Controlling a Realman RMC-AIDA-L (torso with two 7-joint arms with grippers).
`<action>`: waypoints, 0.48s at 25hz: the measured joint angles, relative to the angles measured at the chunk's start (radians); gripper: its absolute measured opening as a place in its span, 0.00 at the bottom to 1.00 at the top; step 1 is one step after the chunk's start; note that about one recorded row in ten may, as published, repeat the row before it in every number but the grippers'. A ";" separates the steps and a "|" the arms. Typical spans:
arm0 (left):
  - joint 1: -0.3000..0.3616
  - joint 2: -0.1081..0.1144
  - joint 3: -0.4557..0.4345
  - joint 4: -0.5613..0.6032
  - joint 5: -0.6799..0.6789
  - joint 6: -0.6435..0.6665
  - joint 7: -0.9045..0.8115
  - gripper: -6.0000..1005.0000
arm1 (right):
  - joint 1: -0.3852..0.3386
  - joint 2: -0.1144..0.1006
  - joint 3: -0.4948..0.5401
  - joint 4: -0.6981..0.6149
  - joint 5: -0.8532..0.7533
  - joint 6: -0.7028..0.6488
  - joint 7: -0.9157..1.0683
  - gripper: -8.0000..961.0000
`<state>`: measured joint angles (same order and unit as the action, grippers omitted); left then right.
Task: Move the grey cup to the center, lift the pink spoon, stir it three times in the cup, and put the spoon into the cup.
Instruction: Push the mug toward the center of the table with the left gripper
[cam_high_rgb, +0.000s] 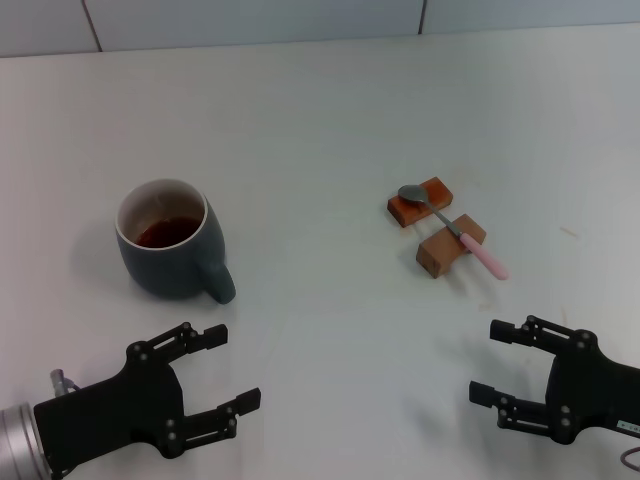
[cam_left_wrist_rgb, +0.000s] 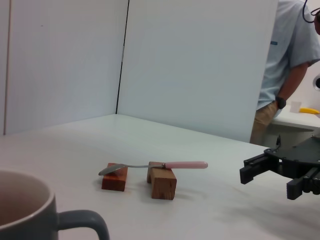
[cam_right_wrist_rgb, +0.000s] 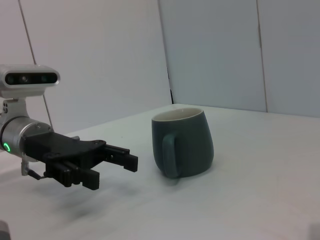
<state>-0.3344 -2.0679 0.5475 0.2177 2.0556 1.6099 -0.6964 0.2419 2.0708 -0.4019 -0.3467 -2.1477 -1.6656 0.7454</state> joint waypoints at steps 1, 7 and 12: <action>0.000 0.000 0.000 -0.003 0.000 0.000 0.000 0.81 | 0.000 0.000 0.000 0.000 0.000 0.000 0.000 0.81; 0.000 0.001 0.000 -0.008 0.000 0.000 0.000 0.79 | 0.005 0.000 -0.002 0.000 0.000 0.000 0.000 0.81; 0.001 0.001 -0.003 -0.009 0.000 0.000 0.000 0.78 | 0.006 0.000 -0.003 0.000 0.000 0.002 0.000 0.81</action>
<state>-0.3330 -2.0667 0.5450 0.2086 2.0556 1.6098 -0.6965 0.2479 2.0708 -0.4050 -0.3467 -2.1477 -1.6638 0.7454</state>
